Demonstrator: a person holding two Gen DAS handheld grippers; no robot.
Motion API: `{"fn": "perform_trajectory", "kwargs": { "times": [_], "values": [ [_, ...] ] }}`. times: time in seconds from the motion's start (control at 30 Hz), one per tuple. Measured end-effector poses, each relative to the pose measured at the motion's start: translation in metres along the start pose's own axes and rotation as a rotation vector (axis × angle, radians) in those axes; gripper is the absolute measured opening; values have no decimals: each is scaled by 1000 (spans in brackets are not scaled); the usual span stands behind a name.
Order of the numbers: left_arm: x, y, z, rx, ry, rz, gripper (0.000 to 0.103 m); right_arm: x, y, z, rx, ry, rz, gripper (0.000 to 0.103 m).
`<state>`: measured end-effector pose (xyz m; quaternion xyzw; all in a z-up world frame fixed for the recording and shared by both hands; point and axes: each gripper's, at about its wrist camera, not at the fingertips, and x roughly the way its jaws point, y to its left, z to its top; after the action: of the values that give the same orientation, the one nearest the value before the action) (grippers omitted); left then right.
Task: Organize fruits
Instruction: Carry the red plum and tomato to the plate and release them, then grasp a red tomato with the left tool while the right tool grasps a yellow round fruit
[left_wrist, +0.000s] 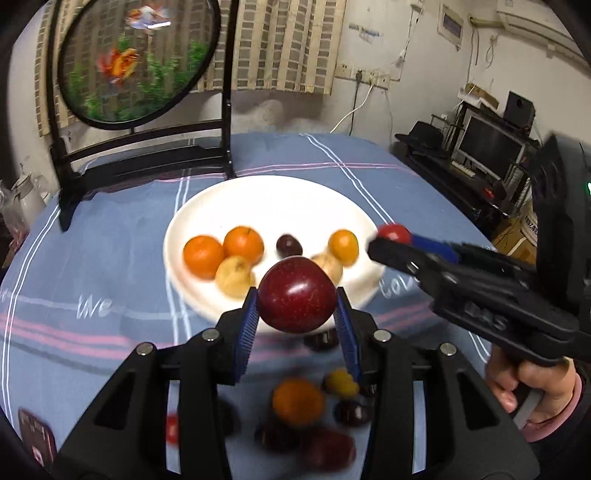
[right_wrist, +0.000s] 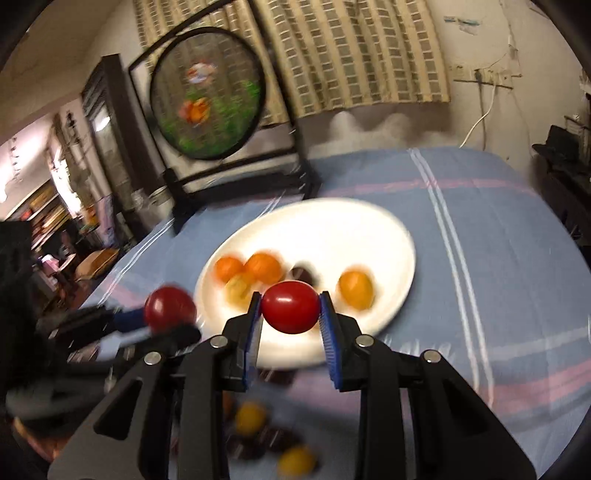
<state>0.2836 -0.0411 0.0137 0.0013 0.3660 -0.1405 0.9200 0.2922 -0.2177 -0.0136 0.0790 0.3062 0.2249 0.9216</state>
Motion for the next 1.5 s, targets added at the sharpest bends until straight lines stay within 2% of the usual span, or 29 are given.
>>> {"fn": "perform_trajectory", "kwargs": {
  "times": [0.17, 0.3, 0.47, 0.5, 0.53, 0.57, 0.63, 0.73, 0.77, 0.83, 0.9, 0.97, 1.0, 1.1, 1.17, 1.33, 1.5],
  "values": [
    [38, -3, 13, 16, 65, 57, 41, 47, -26, 20, 15, 35, -58, 31],
    [56, -4, 14, 28, 103, 101, 41, 73, -44, 27, 38, 76, -54, 31],
    [67, -6, 11, 57, 127, 133, 41, 88, -47, 27, 28, 122, -39, 31],
    [68, -6, 10, 59, 130, 146, 42, 90, -46, 28, 19, 122, -42, 36],
    [68, -6, 10, 55, 135, 156, 43, 92, -44, 28, 13, 128, -37, 38],
    [67, -5, 12, 49, 135, 166, 61, 91, -44, 29, 12, 131, -36, 44],
    [55, -6, 15, 50, 87, 183, 77, 84, -41, 31, 9, 121, -39, 48],
    [26, 0, 17, 51, 43, 173, 85, 62, -33, 33, -29, 107, -38, 48],
    [14, 4, 16, 47, 28, 183, 90, 52, -29, 30, -61, 104, -35, 48],
    [-11, 15, 8, 45, -14, 206, 92, 26, -21, 17, -123, 96, -26, 48],
    [-34, 29, -6, 30, -43, 209, 93, 7, -15, 1, -150, 112, 3, 48],
    [-48, 41, -19, 11, -47, 195, 93, -9, -7, -19, -190, 166, 62, 48],
    [-55, 50, -28, -12, -55, 180, 93, -14, -2, -29, -226, 186, 58, 48],
    [-62, 67, -49, -77, -50, 156, 93, -24, 7, -50, -269, 225, 56, 48],
    [-63, 76, -60, -120, -32, 158, 93, -29, 11, -66, -278, 269, 95, 48],
    [-76, 86, -72, -167, -54, 166, 93, -31, 22, -93, -341, 332, 96, 48],
    [-76, 86, -75, -157, -46, 180, 93, -24, 18, -102, -341, 358, 66, 38]
  ]
}}
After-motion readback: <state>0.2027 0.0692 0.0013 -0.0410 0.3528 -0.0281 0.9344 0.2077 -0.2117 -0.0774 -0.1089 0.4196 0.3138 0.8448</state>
